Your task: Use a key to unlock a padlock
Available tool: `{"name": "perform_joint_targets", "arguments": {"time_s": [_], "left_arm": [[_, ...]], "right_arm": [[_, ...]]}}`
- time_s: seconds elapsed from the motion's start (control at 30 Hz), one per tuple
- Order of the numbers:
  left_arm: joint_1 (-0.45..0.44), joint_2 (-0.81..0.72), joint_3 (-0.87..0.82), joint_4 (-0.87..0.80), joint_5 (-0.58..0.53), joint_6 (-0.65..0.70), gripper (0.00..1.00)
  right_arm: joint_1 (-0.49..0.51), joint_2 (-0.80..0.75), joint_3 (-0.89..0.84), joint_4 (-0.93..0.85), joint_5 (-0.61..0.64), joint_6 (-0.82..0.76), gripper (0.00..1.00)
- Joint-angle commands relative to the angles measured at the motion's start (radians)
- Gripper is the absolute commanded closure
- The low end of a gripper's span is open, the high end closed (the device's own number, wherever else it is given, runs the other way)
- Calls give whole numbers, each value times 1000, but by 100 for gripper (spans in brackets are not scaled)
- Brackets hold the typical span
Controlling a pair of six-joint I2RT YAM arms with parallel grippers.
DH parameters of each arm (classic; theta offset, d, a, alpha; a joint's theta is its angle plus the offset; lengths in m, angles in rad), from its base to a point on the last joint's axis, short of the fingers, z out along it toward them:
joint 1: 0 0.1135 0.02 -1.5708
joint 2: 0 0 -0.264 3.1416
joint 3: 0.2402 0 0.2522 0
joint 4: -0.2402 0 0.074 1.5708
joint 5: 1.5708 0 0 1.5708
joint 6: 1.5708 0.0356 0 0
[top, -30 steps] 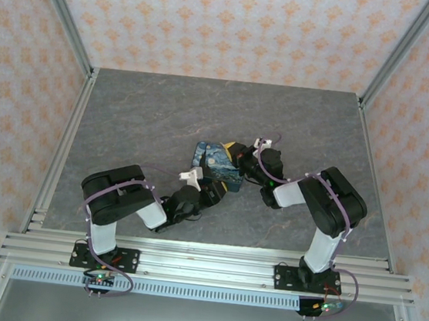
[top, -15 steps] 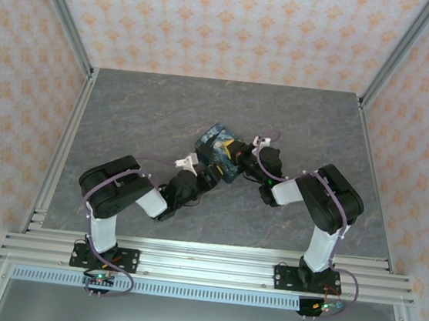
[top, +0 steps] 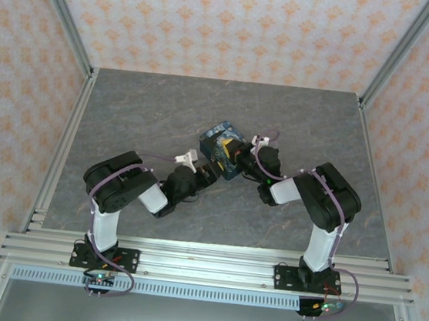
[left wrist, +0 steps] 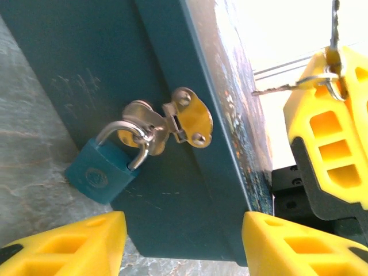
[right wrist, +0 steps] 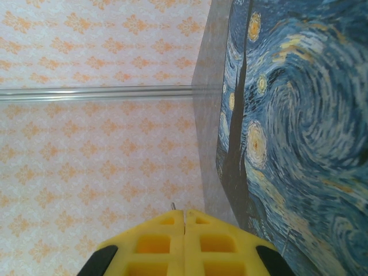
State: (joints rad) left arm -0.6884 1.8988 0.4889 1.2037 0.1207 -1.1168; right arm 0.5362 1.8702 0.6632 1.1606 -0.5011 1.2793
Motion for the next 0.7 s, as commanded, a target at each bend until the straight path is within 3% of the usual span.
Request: {"name": "perform_joint_targets", "arguments": {"time_s": [0.0, 0.13, 0.3, 0.67], "left_arm": [[46, -105, -14, -124, 23, 94, 38], [106, -221, 33, -404, 80, 247, 27], [168, -270, 104, -608, 134, 431, 25], [228, -159, 190, -609, 314, 612, 27]], "right_arm": [[12, 52, -25, -116, -11, 16, 100], [12, 59, -21, -119, -12, 15, 100], [11, 64, -20, -118, -10, 14, 100], [11, 69, -30, -122, -13, 11, 100]]}}
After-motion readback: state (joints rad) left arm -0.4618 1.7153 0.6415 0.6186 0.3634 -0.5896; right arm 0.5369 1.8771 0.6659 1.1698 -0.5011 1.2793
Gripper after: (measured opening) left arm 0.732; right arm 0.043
